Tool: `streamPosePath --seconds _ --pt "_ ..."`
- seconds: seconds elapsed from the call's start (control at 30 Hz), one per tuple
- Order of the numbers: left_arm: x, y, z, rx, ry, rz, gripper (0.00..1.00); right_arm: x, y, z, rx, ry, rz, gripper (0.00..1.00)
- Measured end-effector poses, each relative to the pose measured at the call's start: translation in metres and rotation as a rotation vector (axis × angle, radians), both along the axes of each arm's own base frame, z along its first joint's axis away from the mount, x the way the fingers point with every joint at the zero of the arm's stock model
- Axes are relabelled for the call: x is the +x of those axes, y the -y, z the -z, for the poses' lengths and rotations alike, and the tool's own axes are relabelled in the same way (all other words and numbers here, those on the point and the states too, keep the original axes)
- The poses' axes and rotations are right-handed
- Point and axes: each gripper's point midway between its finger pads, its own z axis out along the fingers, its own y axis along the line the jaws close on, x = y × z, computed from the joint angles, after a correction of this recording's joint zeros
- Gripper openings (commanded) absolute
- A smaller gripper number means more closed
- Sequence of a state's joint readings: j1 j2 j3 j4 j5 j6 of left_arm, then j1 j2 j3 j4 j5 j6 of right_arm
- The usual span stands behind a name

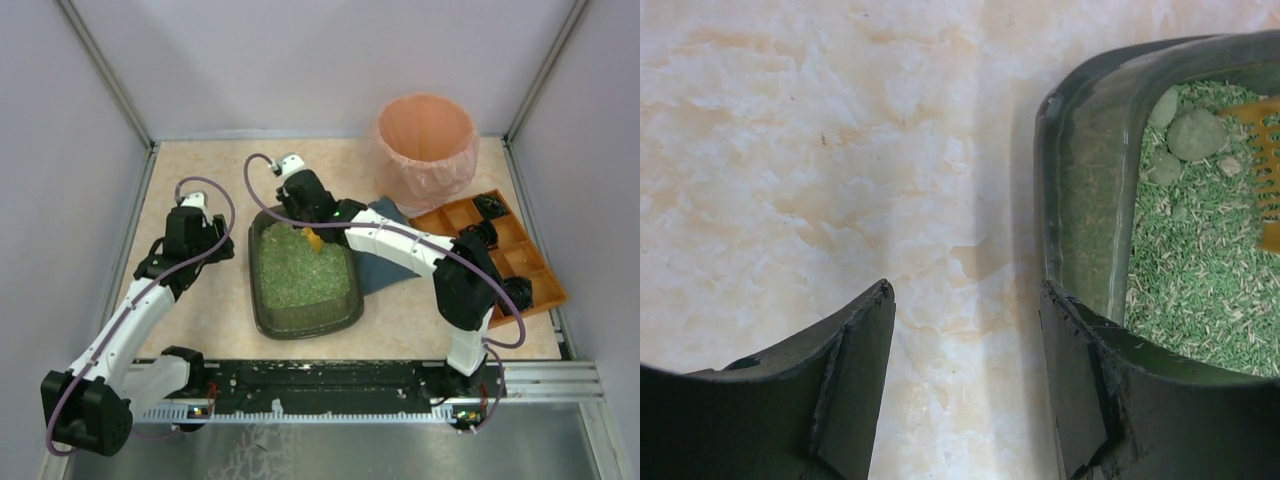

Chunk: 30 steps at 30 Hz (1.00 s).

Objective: Clean the litter box

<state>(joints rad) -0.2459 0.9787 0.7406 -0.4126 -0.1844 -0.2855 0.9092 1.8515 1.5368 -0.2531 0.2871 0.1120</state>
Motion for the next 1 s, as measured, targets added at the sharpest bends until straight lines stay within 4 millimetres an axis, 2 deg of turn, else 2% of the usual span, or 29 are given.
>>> streamPosePath --seconds 0.13,0.3,0.6,1.0 --pt "0.000 0.010 0.008 -0.017 -0.033 0.056 0.63 0.012 0.022 -0.004 0.110 -0.044 0.056 0.00" --pt "-0.001 0.033 0.023 -0.066 -0.091 0.181 0.58 0.029 0.045 -0.004 0.271 -0.107 0.132 0.00" --pt "-0.007 0.066 0.042 -0.145 -0.175 0.334 0.52 0.032 0.069 0.004 0.479 -0.181 0.264 0.00" --pt "-0.011 0.085 0.052 -0.160 -0.223 0.417 0.38 0.027 0.072 0.015 0.615 -0.222 0.316 0.00"
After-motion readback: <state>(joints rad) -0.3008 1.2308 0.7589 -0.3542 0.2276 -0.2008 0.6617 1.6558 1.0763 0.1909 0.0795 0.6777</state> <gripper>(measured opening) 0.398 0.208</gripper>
